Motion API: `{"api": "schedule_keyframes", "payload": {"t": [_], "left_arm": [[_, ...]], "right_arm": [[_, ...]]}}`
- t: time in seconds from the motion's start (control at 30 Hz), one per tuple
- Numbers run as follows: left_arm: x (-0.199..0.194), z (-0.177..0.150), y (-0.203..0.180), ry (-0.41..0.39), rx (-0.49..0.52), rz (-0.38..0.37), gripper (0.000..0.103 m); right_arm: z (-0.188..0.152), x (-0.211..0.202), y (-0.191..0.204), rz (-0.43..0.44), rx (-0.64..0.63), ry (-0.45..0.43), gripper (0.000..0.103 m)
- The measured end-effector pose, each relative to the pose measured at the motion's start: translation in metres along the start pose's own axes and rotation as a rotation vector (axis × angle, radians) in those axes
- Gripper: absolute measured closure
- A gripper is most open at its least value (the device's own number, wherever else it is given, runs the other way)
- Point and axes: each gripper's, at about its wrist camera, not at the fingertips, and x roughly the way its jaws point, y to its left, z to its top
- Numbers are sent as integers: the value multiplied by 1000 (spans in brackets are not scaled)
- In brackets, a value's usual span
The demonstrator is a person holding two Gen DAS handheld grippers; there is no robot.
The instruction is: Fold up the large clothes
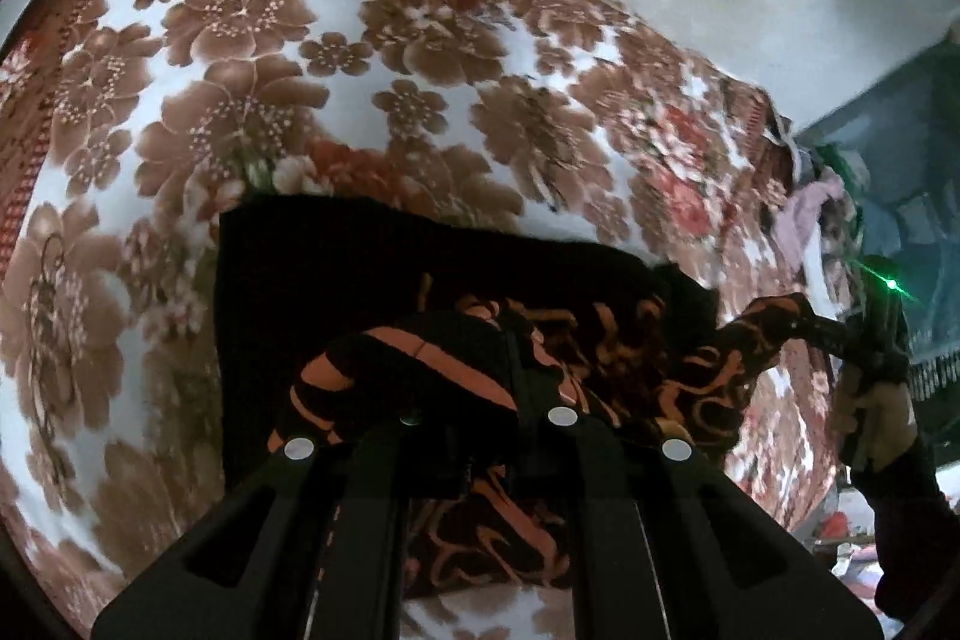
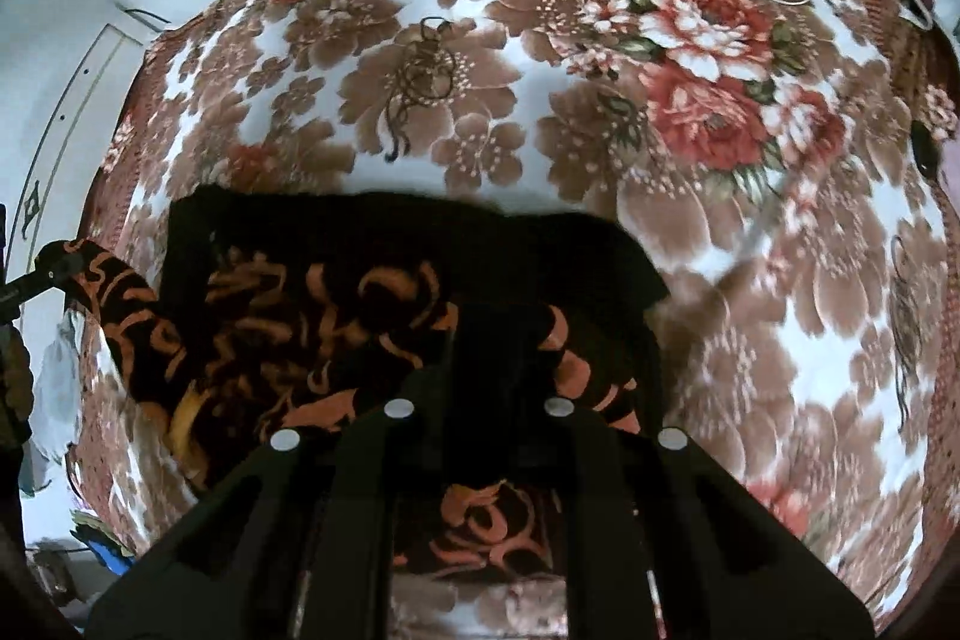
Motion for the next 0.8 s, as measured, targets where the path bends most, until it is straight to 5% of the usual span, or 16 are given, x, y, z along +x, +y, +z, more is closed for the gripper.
{"api": "schedule_keyframes", "payload": {"t": [0.23, 0.37, 0.43, 0.53, 0.63, 0.7, 0.73, 0.8], "left_arm": [[55, 58, 56, 84, -88, 46, 96], [95, 65, 85, 157, -123, 99, 96], [109, 62, 92, 177, -125, 111, 95], [120, 57, 98, 193, -124, 111, 91], [118, 56, 106, 172, -148, 86, 77], [108, 58, 105, 144, -140, 68, 61], [103, 59, 104, 132, -133, 61, 51], [88, 60, 98, 106, -112, 54, 50]], "right_arm": [[59, 51, -34, -7, 73, 59, 91], [66, 95, -52, -27, 74, 115, 90], [63, 112, -57, -59, 37, 129, 82], [58, 120, -58, -90, -24, 138, 57], [58, 112, -67, -28, 0, 135, 34], [61, 95, -80, 20, 65, 108, 6], [63, 85, -83, 9, 83, 88, 4], [67, 63, -95, 38, 110, 48, 5]]}}
